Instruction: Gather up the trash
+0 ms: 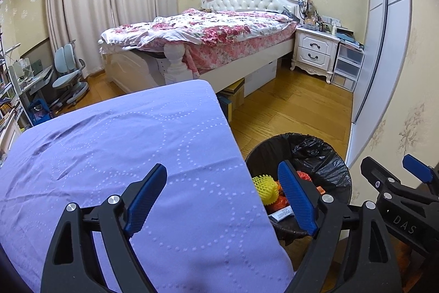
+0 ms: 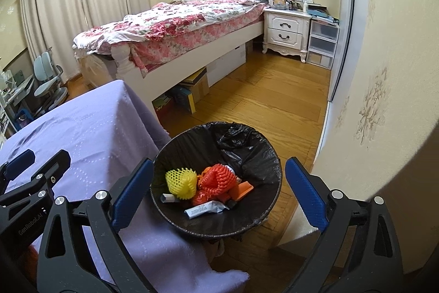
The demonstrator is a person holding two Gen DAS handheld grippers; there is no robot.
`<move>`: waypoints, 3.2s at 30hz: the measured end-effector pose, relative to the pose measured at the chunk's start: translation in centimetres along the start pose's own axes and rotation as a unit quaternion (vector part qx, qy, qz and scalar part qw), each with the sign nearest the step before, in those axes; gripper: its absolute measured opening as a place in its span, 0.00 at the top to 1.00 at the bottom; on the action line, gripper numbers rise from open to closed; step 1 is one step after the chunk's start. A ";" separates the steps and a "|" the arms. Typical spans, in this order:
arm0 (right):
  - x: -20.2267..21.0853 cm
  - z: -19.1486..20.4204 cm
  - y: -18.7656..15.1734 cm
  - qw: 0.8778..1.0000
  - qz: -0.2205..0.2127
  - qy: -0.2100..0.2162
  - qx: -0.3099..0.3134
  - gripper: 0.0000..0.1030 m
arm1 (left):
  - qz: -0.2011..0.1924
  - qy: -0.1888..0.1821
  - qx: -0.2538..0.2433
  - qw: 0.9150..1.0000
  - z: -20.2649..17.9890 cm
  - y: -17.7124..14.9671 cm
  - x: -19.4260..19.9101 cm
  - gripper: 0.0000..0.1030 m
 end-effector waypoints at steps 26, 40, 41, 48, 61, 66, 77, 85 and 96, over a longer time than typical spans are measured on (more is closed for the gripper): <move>7.0 3.6 -2.5 0.998 -0.041 0.027 0.039 0.09 | -0.042 0.020 0.035 0.998 3.8 -2.4 6.0 0.19; 7.4 3.6 -2.8 0.998 -0.042 0.028 0.039 0.09 | -0.044 0.018 0.034 0.998 3.8 -2.7 6.5 0.18; 7.5 3.6 -2.8 0.998 -0.042 0.028 0.039 0.09 | -0.044 0.019 0.034 0.998 3.8 -2.7 6.4 0.19; 7.4 3.6 -2.8 0.998 -0.042 0.028 0.038 0.09 | -0.044 0.018 0.032 0.998 3.5 -2.8 6.8 0.18; 7.8 3.5 -2.9 0.998 -0.042 0.029 0.038 0.09 | -0.043 0.017 0.032 0.998 3.5 -2.9 6.8 0.18; 7.9 3.5 -3.0 0.998 -0.042 0.029 0.038 0.09 | -0.043 0.018 0.032 0.998 3.5 -2.9 6.8 0.18; 7.8 3.5 -3.0 0.998 -0.042 0.028 0.038 0.09 | -0.042 0.017 0.033 0.998 3.4 -2.9 6.8 0.18; 7.9 3.5 -3.1 0.998 -0.042 0.029 0.038 0.09 | -0.043 0.016 0.033 0.998 3.5 -2.9 6.8 0.18; 8.0 3.6 -3.1 0.998 -0.041 0.028 0.038 0.09 | -0.041 0.015 0.036 0.998 3.3 -3.1 6.6 0.18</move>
Point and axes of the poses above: each gripper's, at about its wrist camera, not at the fingertips, and x roughly against the way its jaws point, z to its left, y to its top, the point moved 7 cm from there along -x, roughly the way its jaws point, and after that the axes turned 8 degrees about z, right-handed, at the moved point
